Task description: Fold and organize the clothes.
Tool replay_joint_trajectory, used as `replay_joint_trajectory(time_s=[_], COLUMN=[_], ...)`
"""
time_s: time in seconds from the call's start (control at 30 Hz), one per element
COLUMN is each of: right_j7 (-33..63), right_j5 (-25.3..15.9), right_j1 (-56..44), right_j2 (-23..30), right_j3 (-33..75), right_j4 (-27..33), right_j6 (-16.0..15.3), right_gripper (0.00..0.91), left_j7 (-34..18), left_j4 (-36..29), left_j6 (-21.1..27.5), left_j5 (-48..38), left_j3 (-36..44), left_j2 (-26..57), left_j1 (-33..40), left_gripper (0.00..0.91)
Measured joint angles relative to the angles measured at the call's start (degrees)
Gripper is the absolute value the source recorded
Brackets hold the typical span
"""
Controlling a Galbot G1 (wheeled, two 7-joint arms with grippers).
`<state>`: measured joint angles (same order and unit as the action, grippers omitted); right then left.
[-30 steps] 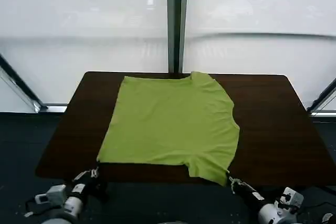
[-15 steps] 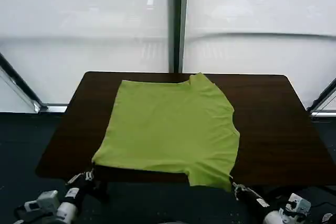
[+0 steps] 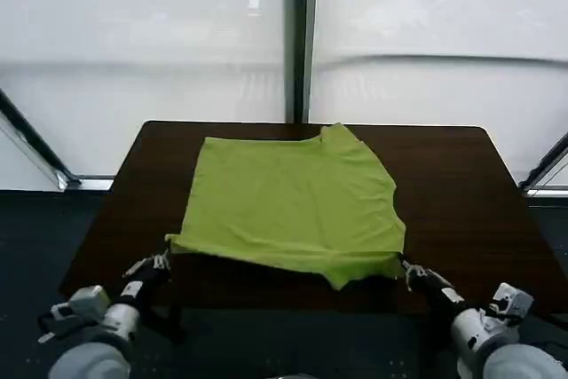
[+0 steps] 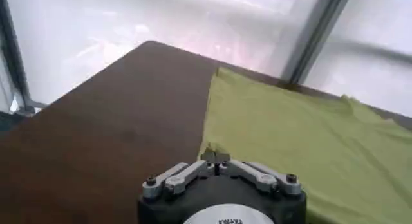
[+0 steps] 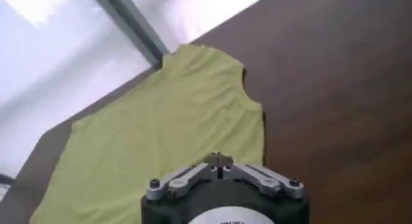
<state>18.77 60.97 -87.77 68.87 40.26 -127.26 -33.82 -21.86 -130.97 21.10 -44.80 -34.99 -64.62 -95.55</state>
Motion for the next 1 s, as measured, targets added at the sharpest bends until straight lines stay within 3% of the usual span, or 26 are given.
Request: replay_joint_trajectory(time_s=[0.17, 0.47, 0.9, 0.93, 0.97, 1.0], right_j7=[-2.78, -4.70, -8.71, -9.13, -9.54, -9.81], right_j5=[-2.96, -8.26, -13.17, -13.66, -14.27, -14.80], right_j1=[4.55, 11.19, 12.45, 12.35, 12.23, 12.13], right_j2=[0.06, -0.76, 0.52, 0.44, 0.23, 0.00], right_j3=[-1.89, -5.63, -8.15, -8.14, -8.14, -8.13], right_j4=[4.60, 10.88, 13.09, 13.00, 12.79, 12.54], right_j6=[2.11, 3.14, 3.47, 3.59, 3.73, 3.80], right_gripper=[0.000, 0.000, 0.000, 0.215, 0.878, 0.878], left_j7=[0.26, 2.34, 3.40, 3.45, 3.50, 3.56], left_j4=[3.08, 9.18, 15.61, 16.00, 16.39, 16.78], left_j6=[-0.30, -0.89, -1.12, -1.12, -1.13, -1.12], left_j5=[0.75, 1.82, 2.89, 2.94, 2.96, 3.06], left_j3=[1.65, 3.90, 5.54, 5.59, 5.64, 5.69], left_j2=[-0.12, 0.14, 0.39, 0.41, 0.43, 0.46], left_j1=[4.83, 10.44, 14.31, 14.60, 14.86, 15.12], left_gripper=[0.000, 0.000, 0.000, 0.156, 0.878, 0.878])
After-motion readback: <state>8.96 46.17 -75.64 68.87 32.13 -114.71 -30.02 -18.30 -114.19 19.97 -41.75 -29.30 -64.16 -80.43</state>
